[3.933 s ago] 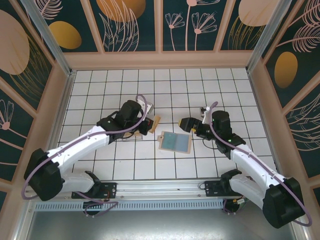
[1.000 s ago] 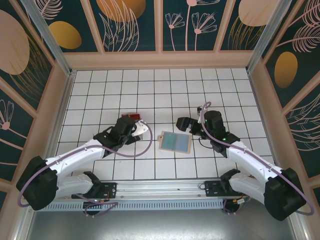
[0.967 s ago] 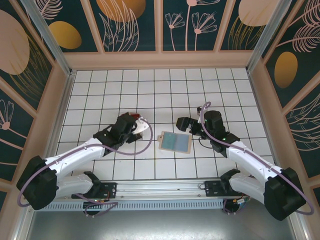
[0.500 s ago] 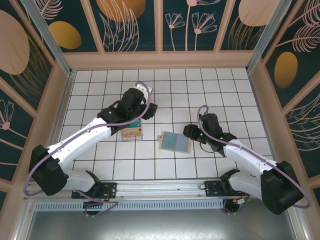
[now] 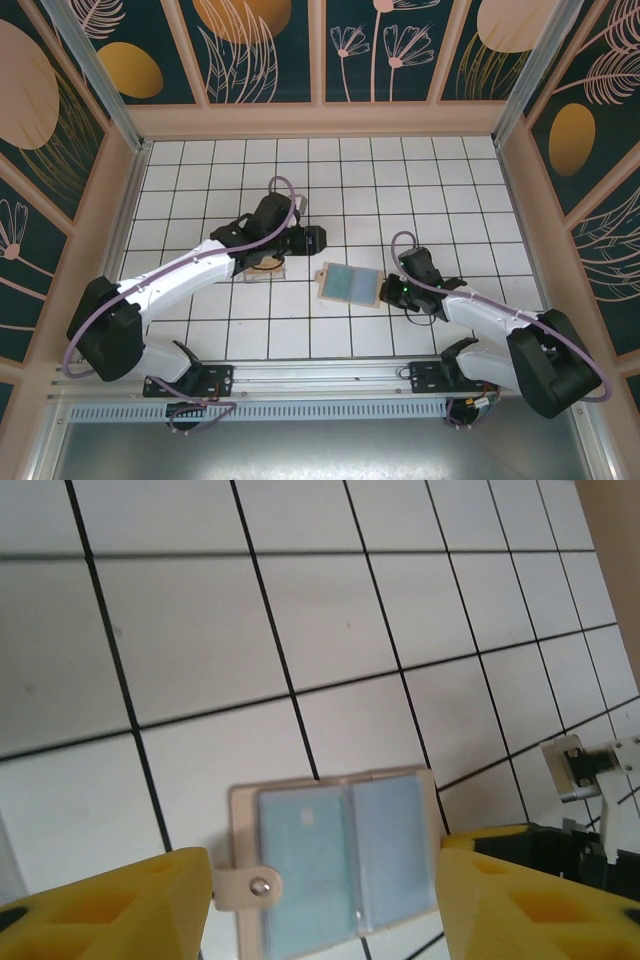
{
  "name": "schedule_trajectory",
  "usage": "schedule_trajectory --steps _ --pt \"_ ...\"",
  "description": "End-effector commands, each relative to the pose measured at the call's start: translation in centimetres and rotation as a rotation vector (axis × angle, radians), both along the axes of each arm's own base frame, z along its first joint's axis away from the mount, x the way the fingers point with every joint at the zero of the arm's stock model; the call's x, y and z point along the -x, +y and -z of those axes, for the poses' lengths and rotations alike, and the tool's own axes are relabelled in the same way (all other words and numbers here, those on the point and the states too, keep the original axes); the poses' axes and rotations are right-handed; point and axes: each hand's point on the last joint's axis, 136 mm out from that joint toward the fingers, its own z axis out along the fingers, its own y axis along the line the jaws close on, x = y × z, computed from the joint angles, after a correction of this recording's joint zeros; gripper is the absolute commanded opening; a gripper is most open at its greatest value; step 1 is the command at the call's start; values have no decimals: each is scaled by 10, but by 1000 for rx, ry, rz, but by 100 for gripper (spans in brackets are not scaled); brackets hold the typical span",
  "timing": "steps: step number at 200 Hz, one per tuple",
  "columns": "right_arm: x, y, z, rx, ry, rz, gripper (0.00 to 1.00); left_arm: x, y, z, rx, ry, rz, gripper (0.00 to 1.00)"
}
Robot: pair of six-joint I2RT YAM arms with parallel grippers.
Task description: Take the credit cards out of the card holder
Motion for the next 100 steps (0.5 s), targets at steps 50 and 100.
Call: schedule_trajectory --steps 50,100 --pt "9 -5 19 17 62 20 0 40 -46 58 1 200 85 62" --pt "7 -3 17 4 54 25 0 48 -47 95 -87 259 99 60"
